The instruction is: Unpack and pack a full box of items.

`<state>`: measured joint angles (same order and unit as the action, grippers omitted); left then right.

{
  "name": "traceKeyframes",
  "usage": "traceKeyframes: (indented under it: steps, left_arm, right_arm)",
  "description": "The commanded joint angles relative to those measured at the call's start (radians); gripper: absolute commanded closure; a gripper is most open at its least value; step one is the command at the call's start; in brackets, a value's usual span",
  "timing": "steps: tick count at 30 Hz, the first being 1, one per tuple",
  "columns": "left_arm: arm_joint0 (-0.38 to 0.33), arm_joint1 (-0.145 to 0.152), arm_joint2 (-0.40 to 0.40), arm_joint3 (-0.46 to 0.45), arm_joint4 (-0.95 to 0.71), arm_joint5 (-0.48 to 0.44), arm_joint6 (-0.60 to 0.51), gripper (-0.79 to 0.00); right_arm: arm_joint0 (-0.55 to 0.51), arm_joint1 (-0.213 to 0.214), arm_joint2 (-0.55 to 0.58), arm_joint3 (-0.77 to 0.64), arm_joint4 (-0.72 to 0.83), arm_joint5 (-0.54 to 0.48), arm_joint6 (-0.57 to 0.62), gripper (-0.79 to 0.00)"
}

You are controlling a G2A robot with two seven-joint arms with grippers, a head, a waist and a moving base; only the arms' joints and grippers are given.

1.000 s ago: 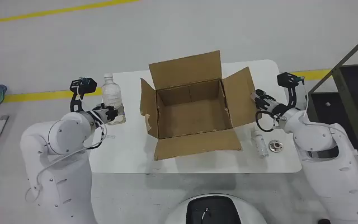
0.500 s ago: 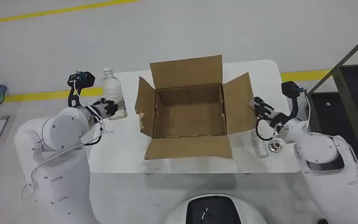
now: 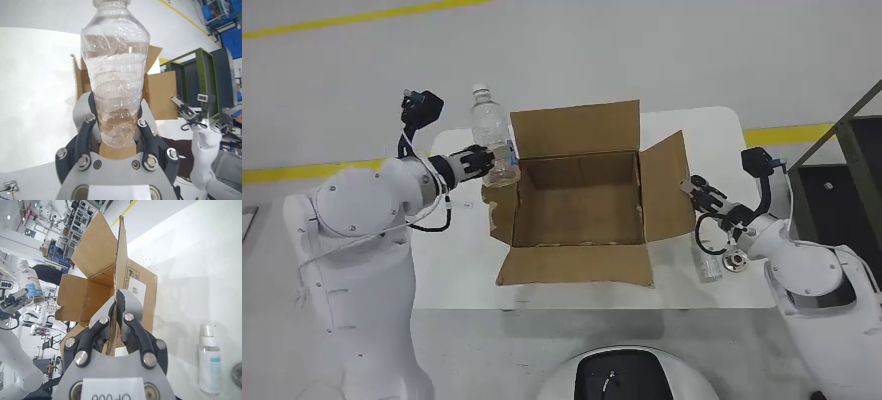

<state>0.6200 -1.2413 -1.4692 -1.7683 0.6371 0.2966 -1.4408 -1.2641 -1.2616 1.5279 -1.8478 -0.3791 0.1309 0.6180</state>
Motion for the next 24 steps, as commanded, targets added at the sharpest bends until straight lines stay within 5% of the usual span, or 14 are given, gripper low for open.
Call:
traceKeyframes:
  steps: [1, 7, 24]
  left_arm:
    - [-0.007, -0.004, 0.027, 0.018, -0.067, 0.031, -0.012, 0.0]
    - [0.008, -0.005, 0.098, 0.07, -0.148, 0.065, -0.018, 0.0]
    - [0.019, -0.005, 0.1, 0.072, -0.156, 0.062, -0.003, 0.0]
  right_arm:
    - [-0.002, 0.002, 0.001, 0.0, -0.008, 0.004, -0.002, 0.0]
    - [-0.007, 0.005, 0.001, -0.004, -0.02, 0.013, -0.009, 0.0]
    - [-0.008, 0.005, 0.001, -0.004, -0.02, 0.012, -0.013, 0.0]
